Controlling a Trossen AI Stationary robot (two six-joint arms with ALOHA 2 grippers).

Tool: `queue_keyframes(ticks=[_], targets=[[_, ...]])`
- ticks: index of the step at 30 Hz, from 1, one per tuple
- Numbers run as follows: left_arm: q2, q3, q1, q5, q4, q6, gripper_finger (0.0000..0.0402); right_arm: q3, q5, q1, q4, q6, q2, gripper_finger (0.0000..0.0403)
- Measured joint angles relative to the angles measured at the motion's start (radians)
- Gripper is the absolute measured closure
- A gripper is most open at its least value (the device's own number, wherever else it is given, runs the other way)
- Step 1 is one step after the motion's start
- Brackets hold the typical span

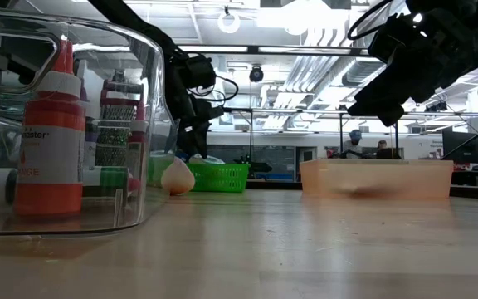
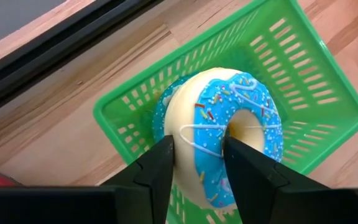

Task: Pick & Place Food Item
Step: Put the blue donut into the green basket

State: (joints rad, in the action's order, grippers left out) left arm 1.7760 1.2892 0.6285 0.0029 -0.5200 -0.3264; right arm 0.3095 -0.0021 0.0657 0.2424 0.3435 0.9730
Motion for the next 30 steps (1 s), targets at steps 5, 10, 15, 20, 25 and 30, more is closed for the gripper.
queue_keyframes(ticks=[5, 10, 15, 20, 25, 30], targets=[[0.000, 0.000, 0.000, -0.007, 0.018, 0.027, 0.0268, 0.000, 0.000, 0.000, 0.000, 0.000, 0.000, 0.0261], [-0.008, 0.000, 0.007, -0.008, 0.024, 0.033, 0.0268, 0.000, 0.000, 0.000, 0.000, 0.000, 0.000, 0.0261], [-0.014, 0.000, 0.016, -0.023, 0.016, 0.034, 0.0268, 0.000, 0.000, 0.000, 0.000, 0.000, 0.000, 0.0261], [-0.014, 0.000, 0.019, -0.029, 0.009, 0.042, 0.0268, 0.000, 0.000, 0.000, 0.000, 0.000, 0.000, 0.0261], [-0.014, 0.000, 0.019, -0.035, 0.005, 0.064, 0.0268, 0.000, 0.000, 0.000, 0.000, 0.000, 0.000, 0.0261], [-0.014, 0.000, 0.019, -0.035, 0.005, 0.081, 0.0267, 0.000, 0.000, 0.000, 0.000, 0.000, 0.000, 0.0261]])
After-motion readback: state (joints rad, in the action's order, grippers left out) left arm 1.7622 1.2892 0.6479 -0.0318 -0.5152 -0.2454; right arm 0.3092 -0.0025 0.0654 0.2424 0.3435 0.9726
